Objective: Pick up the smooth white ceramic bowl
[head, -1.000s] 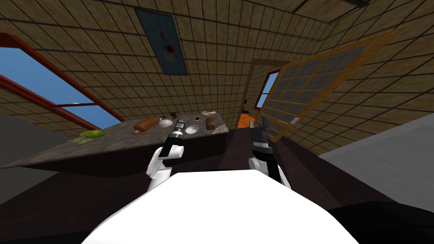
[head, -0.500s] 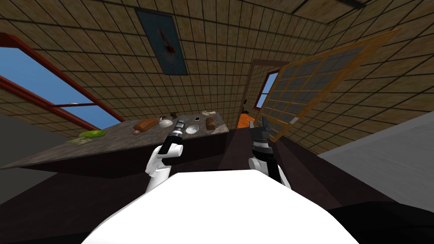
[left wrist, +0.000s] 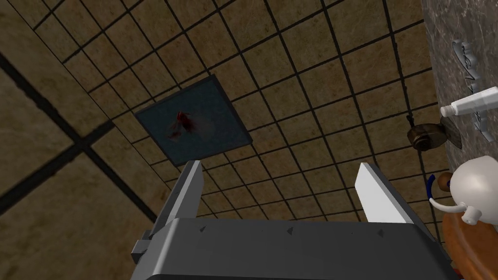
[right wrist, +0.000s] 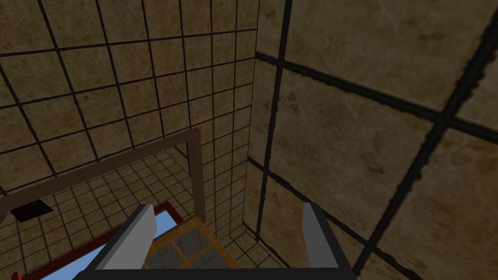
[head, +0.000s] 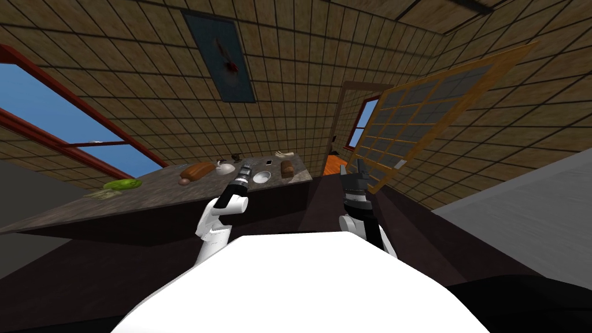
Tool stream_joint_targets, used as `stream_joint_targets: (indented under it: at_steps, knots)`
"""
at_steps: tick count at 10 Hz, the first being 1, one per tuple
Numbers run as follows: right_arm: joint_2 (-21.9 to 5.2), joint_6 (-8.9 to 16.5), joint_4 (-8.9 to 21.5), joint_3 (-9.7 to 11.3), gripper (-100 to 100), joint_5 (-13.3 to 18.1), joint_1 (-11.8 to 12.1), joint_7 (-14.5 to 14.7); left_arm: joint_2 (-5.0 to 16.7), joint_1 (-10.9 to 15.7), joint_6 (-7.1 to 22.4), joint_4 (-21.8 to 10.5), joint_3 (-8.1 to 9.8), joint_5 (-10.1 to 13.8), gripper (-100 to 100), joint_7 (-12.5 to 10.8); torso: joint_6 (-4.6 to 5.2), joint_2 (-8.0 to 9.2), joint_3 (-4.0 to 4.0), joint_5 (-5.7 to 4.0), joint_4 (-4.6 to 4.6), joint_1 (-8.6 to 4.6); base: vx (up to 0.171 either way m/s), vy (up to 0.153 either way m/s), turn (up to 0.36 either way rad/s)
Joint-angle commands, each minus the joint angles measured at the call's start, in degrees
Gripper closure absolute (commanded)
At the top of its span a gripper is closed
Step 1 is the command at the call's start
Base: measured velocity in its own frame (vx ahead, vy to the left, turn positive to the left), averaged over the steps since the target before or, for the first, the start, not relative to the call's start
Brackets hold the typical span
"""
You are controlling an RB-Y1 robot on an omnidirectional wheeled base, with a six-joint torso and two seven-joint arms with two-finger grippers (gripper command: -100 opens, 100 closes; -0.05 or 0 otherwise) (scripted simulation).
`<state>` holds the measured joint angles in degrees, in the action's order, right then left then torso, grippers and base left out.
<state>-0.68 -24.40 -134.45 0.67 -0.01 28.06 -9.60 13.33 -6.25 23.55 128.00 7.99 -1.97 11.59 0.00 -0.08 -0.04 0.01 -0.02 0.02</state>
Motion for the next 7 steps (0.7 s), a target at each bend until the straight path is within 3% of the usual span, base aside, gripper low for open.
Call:
stream_joint_targets:
  at_steps: [1,5,7]
  knots:
    - [0.0,0.0,0.0,0.0,0,0.0,0.0,0.0,0.22,0.17,2.04,0.2,0.15,0.21,-100,-0.04,0.0,0.0,0.0,0.0,0.0,0.0,0.008,0.007,-0.001]
    - [0.0,0.0,0.0,0.0,0,0.0,0.0,0.0,1.81,0.38,8.15,0.49,1.33,2.63,-100,-0.5,0.0,-0.01,-0.01,0.0,0.0,-0.01,0.024,0.009,-0.025]
    - [0.0,0.0,0.0,0.0,0,0.0,0.0,0.0,1.81,0.38,10.59,0.49,1.33,2.63,-100,-0.5,0.0,-0.07,-0.04,0.0,-0.02,0.02,0.025,0.014,-0.012]
